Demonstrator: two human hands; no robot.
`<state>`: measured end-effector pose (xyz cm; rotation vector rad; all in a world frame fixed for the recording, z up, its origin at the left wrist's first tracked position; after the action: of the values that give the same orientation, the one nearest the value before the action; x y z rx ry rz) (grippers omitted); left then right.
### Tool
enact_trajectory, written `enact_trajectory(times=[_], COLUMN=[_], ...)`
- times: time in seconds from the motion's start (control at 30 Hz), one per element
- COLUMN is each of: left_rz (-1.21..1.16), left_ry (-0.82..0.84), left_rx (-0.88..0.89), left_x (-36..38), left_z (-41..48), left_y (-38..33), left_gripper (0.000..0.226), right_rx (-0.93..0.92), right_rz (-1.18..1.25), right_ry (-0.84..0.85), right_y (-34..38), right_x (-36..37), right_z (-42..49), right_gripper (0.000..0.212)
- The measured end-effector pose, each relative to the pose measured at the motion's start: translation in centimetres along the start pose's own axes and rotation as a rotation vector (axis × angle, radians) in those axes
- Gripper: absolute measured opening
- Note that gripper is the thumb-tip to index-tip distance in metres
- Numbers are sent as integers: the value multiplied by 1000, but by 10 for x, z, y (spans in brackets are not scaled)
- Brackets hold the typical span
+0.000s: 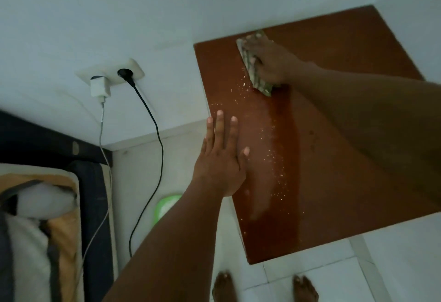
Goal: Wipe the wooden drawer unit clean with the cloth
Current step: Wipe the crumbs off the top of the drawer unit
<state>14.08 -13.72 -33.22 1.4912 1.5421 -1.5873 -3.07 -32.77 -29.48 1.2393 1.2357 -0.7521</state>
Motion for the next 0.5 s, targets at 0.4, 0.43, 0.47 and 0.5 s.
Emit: enact_trajectory(times=[0.4,0.43,0.47,0.5], left_rz=[42,43,44,45], left_ry=[37,39,40,39], left_rx=[17,18,19,20], left_x=[-1,0,0,0], left_z=[0,-1,-1,-1], left_y=[-1,-1,-1,-1], left_gripper=[71,71,71,71], right_rx=[-166,-177,-189,-202], right_rz=[-82,-63,-29,16], right_ry=[-13,-17,-22,-36], right_y=[40,48,56,65], right_x=[50,53,55,57], right_z=[-194,-215,-236,-257], right_gripper=[54,54,54,53])
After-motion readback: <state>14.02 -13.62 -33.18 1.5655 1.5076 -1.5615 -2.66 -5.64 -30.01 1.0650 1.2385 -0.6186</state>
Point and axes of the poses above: each hand's wrist, its own z-axis towards the middle knuckle, its own x-axis out of the palm, y = z × x, the point moved 7 cm from there along z, towards the middle knuckle, and after that the axes turned 1 degree about -x, right-handed, at the moved point
